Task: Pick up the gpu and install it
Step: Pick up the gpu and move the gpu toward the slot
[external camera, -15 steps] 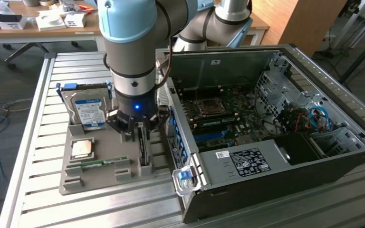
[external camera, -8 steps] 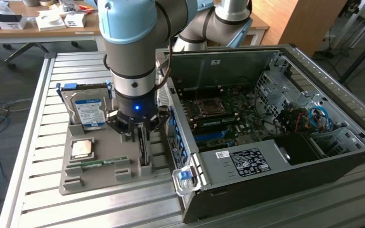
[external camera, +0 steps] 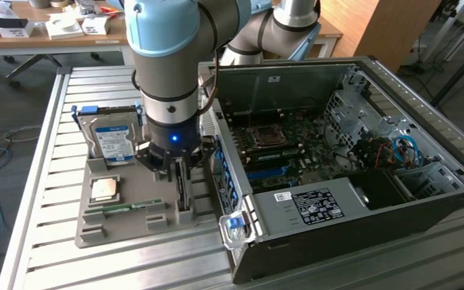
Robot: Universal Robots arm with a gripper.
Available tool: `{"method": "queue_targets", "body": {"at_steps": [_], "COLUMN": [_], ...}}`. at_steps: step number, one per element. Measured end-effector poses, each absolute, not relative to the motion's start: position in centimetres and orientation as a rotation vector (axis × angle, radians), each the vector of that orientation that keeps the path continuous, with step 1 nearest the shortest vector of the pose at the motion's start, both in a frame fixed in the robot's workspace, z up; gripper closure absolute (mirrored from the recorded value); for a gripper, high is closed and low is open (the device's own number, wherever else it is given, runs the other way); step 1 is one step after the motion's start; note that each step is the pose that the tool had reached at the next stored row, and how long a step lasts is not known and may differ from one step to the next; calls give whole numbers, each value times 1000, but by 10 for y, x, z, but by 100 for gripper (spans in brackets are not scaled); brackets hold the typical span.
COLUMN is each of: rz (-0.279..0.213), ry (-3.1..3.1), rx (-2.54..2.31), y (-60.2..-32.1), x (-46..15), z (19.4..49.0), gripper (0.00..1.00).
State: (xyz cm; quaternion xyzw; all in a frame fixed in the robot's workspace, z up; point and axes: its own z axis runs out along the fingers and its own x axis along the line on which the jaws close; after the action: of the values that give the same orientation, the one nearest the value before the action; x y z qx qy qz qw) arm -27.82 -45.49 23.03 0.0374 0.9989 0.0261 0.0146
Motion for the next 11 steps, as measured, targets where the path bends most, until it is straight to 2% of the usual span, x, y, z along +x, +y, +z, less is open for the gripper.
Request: {"method": "queue_targets", "body": {"at_steps": [11], "rz": [81], "ry": [3109], "rx": [116], "y": [-455], "x": [-278], "z": [230], "gripper": [58]}}
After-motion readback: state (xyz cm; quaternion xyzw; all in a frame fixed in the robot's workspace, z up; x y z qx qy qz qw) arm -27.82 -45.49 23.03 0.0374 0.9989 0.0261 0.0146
